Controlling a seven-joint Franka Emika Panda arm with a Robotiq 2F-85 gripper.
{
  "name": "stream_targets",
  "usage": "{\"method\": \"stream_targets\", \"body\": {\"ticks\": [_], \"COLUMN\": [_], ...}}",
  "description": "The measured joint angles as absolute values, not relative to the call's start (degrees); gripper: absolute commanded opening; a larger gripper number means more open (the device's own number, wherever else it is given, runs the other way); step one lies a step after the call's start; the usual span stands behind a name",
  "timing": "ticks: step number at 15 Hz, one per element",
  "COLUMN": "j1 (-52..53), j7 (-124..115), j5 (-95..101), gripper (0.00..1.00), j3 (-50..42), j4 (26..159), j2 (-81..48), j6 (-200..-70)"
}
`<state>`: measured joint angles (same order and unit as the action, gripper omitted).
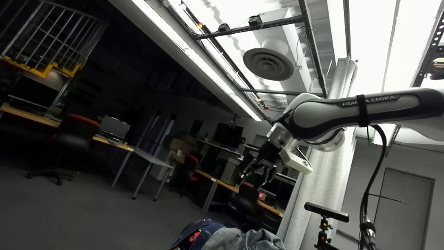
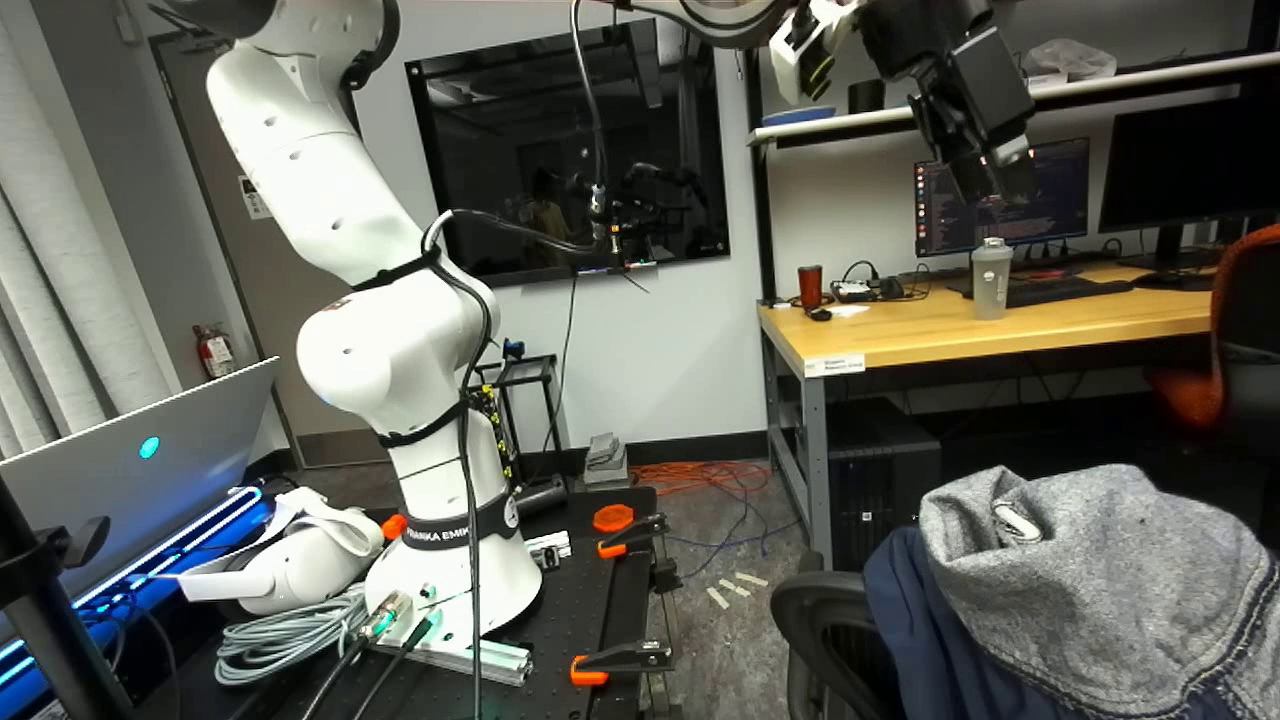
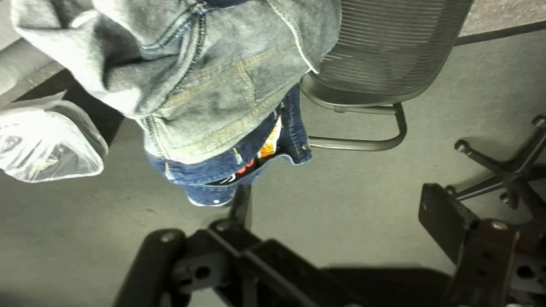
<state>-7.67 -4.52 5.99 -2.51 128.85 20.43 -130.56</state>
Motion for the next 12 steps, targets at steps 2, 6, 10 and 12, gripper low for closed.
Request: {"method": "stream_targets", "body": {"ticks": [2, 6, 10, 12], "j1": [-9.69, -13.49, -16.69, -17.81], "j7": [-5.96, -8.57, -11.19, -12.13], "j5": [7.38, 9.97, 12.08, 12.51], "gripper": [1.0, 1.0, 1.0, 1.0], "j3": [-3.65, -5.91, -7.56, -8.14], "j4": [129.07, 130.89, 133.64, 135.07], "j2": [20.05, 19.82, 19.87, 19.88], "j6": [-130.56, -130.39, -130.07, -130.01]}}
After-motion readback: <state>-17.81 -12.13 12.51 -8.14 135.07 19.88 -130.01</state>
